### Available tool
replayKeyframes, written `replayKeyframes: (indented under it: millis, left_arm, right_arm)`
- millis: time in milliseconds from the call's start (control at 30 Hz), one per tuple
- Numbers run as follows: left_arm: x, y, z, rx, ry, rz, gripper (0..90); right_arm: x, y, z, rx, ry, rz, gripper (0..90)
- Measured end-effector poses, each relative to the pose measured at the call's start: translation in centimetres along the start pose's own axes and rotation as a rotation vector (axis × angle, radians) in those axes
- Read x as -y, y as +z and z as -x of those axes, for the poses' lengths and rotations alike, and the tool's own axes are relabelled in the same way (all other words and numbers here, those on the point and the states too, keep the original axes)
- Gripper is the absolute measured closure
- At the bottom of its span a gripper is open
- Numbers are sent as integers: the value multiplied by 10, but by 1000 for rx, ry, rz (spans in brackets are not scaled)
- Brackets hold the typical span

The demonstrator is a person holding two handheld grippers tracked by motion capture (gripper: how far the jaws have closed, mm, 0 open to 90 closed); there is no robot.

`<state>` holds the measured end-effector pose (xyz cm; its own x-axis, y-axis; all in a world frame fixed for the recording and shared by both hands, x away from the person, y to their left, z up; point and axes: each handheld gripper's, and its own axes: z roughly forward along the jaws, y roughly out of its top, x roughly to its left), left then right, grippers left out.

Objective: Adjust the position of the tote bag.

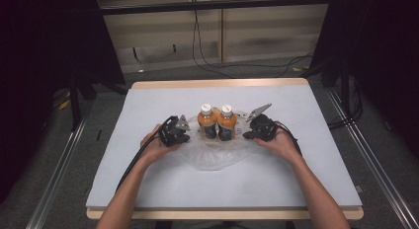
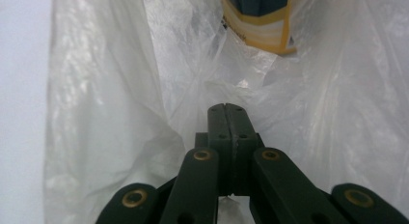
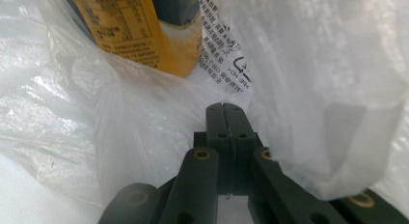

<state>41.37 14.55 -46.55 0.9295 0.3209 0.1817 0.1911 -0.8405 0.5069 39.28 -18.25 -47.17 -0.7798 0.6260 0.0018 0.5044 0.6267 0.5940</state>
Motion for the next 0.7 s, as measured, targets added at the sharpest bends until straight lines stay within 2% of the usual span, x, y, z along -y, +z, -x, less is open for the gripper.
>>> replayKeyframes:
  millis: [167, 267, 300, 367, 433, 500, 667, 700]
  left_arm:
    - [3, -1, -3, 1, -12, -3, 900]
    - [5, -4, -5, 1, -7, -22, 900]
    - [6, -4, -5, -5, -8, -27, 900]
    - [6, -5, -6, -23, 10, -48, 900]
    - [8, -6, -7, -13, 0, -48, 900]
    - [9, -7, -9, -13, 11, -56, 900]
    - [14, -11, -12, -12, 3, -74, 900]
    - [15, -11, -12, -17, 6, -80, 900]
  right_arm:
    - [2, -3, 2, 20, -12, -20, 900]
    - [4, -6, 4, 29, -30, -30, 900]
    - [4, -6, 4, 31, -25, -33, 900]
    - [5, -7, 6, 38, -45, -42, 900]
    - [6, -9, 6, 52, -47, -56, 900]
    - [6, -11, 7, 61, -67, -75, 900]
    - [10, -13, 12, 50, -43, -66, 900]
    - [11, -13, 13, 46, -54, -65, 900]
